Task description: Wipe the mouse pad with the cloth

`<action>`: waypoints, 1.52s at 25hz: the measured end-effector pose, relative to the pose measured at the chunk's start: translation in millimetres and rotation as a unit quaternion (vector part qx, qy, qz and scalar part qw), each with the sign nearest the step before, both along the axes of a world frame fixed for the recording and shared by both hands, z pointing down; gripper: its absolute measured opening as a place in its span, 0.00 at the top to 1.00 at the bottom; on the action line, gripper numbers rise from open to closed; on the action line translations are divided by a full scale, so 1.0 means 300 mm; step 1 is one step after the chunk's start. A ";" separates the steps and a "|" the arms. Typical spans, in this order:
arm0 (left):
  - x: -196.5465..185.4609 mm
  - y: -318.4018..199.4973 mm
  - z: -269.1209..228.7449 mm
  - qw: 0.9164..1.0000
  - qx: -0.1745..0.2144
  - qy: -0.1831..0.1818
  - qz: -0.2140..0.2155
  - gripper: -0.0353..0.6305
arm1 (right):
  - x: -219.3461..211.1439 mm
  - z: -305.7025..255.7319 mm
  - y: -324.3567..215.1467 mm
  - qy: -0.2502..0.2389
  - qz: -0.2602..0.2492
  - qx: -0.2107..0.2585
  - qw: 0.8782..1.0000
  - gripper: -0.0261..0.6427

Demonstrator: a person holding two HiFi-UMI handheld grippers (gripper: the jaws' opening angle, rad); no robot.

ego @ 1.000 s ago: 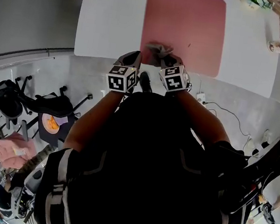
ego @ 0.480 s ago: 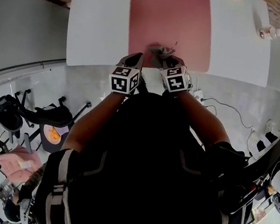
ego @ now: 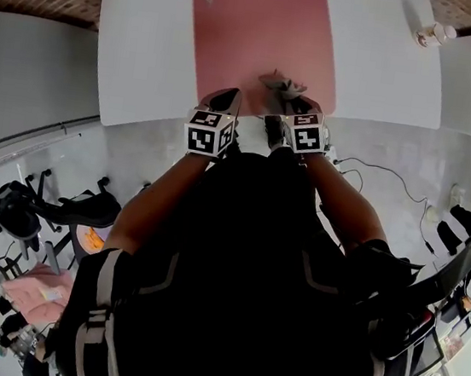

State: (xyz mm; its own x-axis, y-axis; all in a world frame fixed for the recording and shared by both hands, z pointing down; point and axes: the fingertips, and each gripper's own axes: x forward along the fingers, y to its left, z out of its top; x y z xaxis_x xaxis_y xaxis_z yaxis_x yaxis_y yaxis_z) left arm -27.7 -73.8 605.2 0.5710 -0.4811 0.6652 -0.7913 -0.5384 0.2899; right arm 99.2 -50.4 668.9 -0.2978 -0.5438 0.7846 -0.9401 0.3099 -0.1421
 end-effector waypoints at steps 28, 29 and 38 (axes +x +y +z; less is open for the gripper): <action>-0.016 -0.052 -0.070 1.000 0.024 0.019 0.006 0.94 | 0.315 -0.155 0.006 0.027 0.123 0.034 0.991 0.91; -0.041 -0.056 -0.080 0.999 0.027 0.023 -0.001 0.94 | 0.274 -0.177 -0.011 0.024 0.113 0.041 0.992 0.91; -0.314 -0.062 -0.128 0.997 0.041 0.017 -0.066 0.94 | -0.307 -0.315 -0.139 -0.065 -0.015 0.059 0.996 0.91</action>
